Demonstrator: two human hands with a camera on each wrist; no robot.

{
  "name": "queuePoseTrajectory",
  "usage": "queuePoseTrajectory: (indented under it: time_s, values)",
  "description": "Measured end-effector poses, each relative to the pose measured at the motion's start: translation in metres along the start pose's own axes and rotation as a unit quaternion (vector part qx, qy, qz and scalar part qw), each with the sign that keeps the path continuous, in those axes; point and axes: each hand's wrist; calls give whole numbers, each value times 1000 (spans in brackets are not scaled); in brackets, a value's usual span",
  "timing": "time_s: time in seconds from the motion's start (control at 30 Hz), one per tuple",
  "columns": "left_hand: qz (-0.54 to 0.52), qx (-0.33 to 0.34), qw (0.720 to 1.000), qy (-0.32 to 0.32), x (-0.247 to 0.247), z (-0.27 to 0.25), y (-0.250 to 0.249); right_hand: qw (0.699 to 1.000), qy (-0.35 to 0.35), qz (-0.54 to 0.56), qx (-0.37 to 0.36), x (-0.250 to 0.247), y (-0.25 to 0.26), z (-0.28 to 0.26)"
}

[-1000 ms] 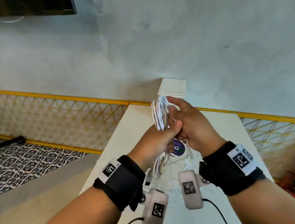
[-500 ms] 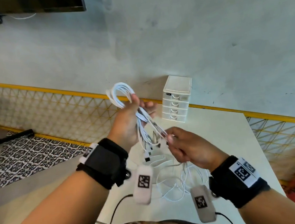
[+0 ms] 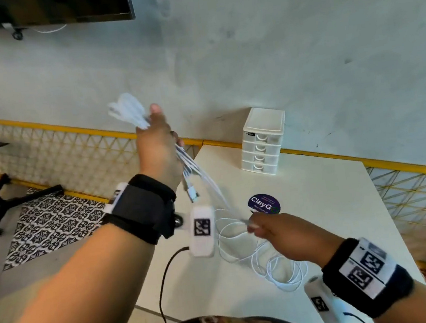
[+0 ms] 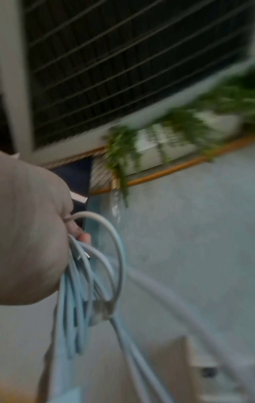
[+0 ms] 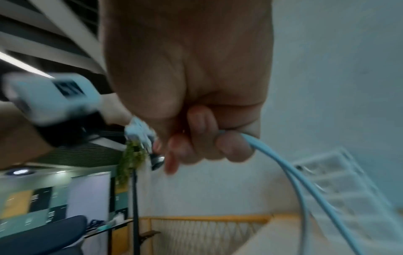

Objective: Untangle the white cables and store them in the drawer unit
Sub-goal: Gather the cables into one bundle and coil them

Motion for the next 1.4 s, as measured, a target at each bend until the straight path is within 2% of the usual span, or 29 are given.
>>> queuePoseTrajectory:
  time_s: [0.03, 0.07, 0.1, 0.13, 0.2, 0.23, 0.27, 0.33, 0.4, 0.47, 0.53, 0.6, 0.67, 0.73, 0.8, 0.9, 0.93, 0.97, 1.0, 1.07, 1.1, 1.17, 1.2, 1.27, 1.3, 1.4]
  values:
    - [101, 74, 992, 13, 2, -7, 6, 998, 34, -46, -28, -4, 11, -3]
    - [179, 142, 973, 46, 5, -15, 15, 994, 58, -83, -51, -11, 24, -6]
    - [228, 177, 952, 100, 6, -22, 23, 990, 61, -105, -65, -21, 35, -7]
    - [268, 178, 933, 159, 7, -30, 30, 989, 46, -119, -72, -34, 45, -7]
    - [367, 152, 889, 229, 6, -45, 39, 991, -1, -113, -73, -61, 57, -7]
    - [391, 128, 873, 260, 6, -51, 44, 993, -15, -96, -67, -75, 60, -7]
    - [387, 94, 870, 290, 5, -55, 50, 995, -23, -76, -59, -85, 61, -6]
    - [316, 18, 895, 314, 4, -59, 55, 997, -16, -66, -34, -101, 55, -6]
    - [218, -28, 931, 290, 4, -58, 52, 993, -3, -121, 7, -113, 43, -8]
    - [136, -54, 954, 263, 6, -54, 43, 986, 33, -152, 64, -118, 27, -12]
    - [93, -60, 966, 235, 9, -52, 36, 992, 87, -53, 72, -110, 16, -13]
    - [66, -62, 972, 217, 16, -54, 37, 985, 113, 131, 14, -86, 19, -6]
    - [33, -67, 973, 216, 24, -62, 38, 967, 79, 237, -40, -51, 28, 7]
    - [-2, -68, 977, 203, 29, -65, 36, 963, 13, 260, -69, -20, 34, 16]
    - [-40, -63, 978, 193, 28, -60, 27, 947, -55, 310, -71, -4, 34, 18]
    - [-122, -69, 977, 162, 20, -46, 7, 877, -186, 442, -44, -5, 21, 11]
    - [-144, -80, 976, 141, 16, -40, 1, 867, -220, 444, -46, -8, 17, 7]
    - [-160, -93, 975, 120, 13, -35, -5, 877, -240, 411, -60, -8, 13, 3]
    - [-174, -109, 973, 104, 10, -31, -10, 905, -237, 342, -90, -9, 12, -3]
    - [-161, -134, 974, 84, 10, -30, -13, 968, -161, 125, -148, -11, 18, -14]
    - [-111, -126, 983, 69, 10, -29, -7, 982, -103, 6, -159, -15, 24, -15]
    - [71, -46, 994, 71, 12, -37, 12, 967, -14, -185, -173, -28, 38, -15]
    - [163, 11, 982, 91, 13, -43, 24, 955, -4, -226, -194, -38, 47, -13]
    - [267, 80, 950, 143, 14, -57, 45, 948, -21, -218, -229, -60, 66, -12]
    - [273, 73, 944, 172, 13, -64, 52, 956, -34, -181, -228, -70, 74, -12]
    - [163, -78, 951, 253, 14, -73, 60, 973, -120, -67, -184, -87, 80, -11]
Point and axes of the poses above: each hand's wrist, its own z-axis towards the middle knuckle, its own x-axis out of the palm, y = z × x, and after that the axes turned 1 degree about z, right-handed
